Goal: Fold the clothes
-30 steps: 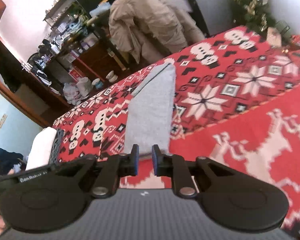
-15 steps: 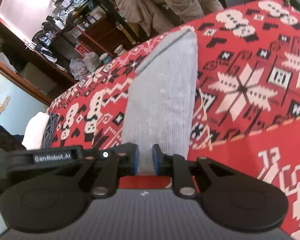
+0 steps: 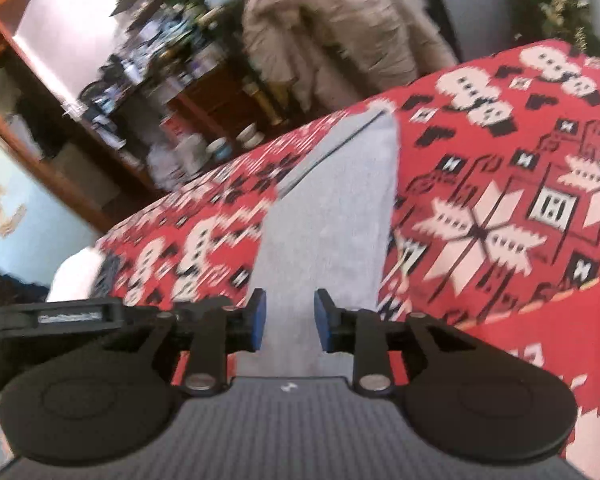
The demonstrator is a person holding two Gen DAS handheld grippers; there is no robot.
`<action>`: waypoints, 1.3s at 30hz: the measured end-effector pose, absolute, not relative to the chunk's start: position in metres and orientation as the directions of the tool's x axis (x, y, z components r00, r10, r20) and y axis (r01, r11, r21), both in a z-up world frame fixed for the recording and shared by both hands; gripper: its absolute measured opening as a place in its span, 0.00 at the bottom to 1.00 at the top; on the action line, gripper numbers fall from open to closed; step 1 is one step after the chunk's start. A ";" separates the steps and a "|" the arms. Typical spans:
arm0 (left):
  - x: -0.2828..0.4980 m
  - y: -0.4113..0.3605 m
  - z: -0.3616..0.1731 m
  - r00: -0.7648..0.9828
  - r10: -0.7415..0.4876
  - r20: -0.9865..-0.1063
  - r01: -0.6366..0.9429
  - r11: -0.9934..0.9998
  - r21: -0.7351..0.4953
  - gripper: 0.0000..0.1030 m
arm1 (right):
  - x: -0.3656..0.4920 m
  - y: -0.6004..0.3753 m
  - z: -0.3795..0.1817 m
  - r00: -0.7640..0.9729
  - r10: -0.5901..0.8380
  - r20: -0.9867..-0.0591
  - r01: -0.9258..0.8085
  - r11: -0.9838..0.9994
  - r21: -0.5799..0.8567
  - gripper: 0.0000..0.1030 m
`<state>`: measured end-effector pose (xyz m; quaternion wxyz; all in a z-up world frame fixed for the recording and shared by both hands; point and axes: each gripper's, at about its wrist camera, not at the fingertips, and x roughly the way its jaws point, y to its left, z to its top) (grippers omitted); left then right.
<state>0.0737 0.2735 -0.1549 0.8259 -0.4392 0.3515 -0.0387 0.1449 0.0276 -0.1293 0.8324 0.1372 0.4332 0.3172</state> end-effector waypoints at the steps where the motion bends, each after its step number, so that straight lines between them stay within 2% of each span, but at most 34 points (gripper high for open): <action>1: 0.076 0.271 -0.155 0.748 -0.362 -0.556 -0.246 0.627 -0.739 0.05 | 0.145 0.033 -0.130 0.438 0.635 -0.636 -0.418 0.770 0.482 0.29; 4: 0.082 0.261 -0.159 0.716 -0.351 -0.604 -0.252 0.677 -0.692 0.04 | 0.143 0.051 -0.130 0.459 0.608 -0.647 -0.466 0.785 0.407 0.28; 7: 0.083 0.261 -0.161 0.687 -0.342 -0.641 -0.270 0.699 -0.662 0.03 | 0.135 0.057 -0.132 0.453 0.592 -0.666 -0.500 0.787 0.360 0.22; 13: 0.078 0.258 -0.162 0.642 -0.321 -0.697 -0.267 0.758 -0.595 0.05 | 0.120 0.068 -0.136 0.443 0.557 -0.702 -0.566 0.782 0.263 0.24; 19: 0.075 0.260 -0.166 0.623 -0.344 -0.703 -0.265 0.753 -0.603 0.07 | 0.105 0.079 -0.140 0.437 0.520 -0.734 -0.624 0.763 0.169 0.28; 25: 0.073 0.254 -0.165 0.602 -0.327 -0.729 -0.233 0.800 -0.552 0.06 | 0.104 0.064 -0.131 0.411 0.549 -0.727 -0.634 0.746 0.205 0.30; 29: 0.071 0.253 -0.161 0.598 -0.329 -0.731 -0.214 0.813 -0.541 0.06 | 0.109 0.050 -0.123 0.417 0.576 -0.703 -0.620 0.746 0.243 0.36; 32: 0.069 0.252 -0.157 0.611 -0.336 -0.717 -0.189 0.818 -0.544 0.06 | 0.114 0.045 -0.122 0.468 0.585 -0.663 -0.589 0.765 0.259 0.40; 35: 0.066 0.253 -0.153 0.670 -0.364 -0.647 -0.149 0.788 -0.597 0.06 | 0.120 0.040 -0.121 0.517 0.589 -0.621 -0.558 0.782 0.277 0.39; 38: 0.066 0.251 -0.152 0.716 -0.381 -0.584 -0.114 0.763 -0.637 0.06 | 0.125 0.035 -0.121 0.566 0.588 -0.577 -0.526 0.797 0.296 0.25; 39: 0.066 0.251 -0.152 0.726 -0.382 -0.572 -0.108 0.758 -0.643 0.06 | 0.127 0.034 -0.121 0.580 0.588 -0.564 -0.519 0.800 0.300 0.24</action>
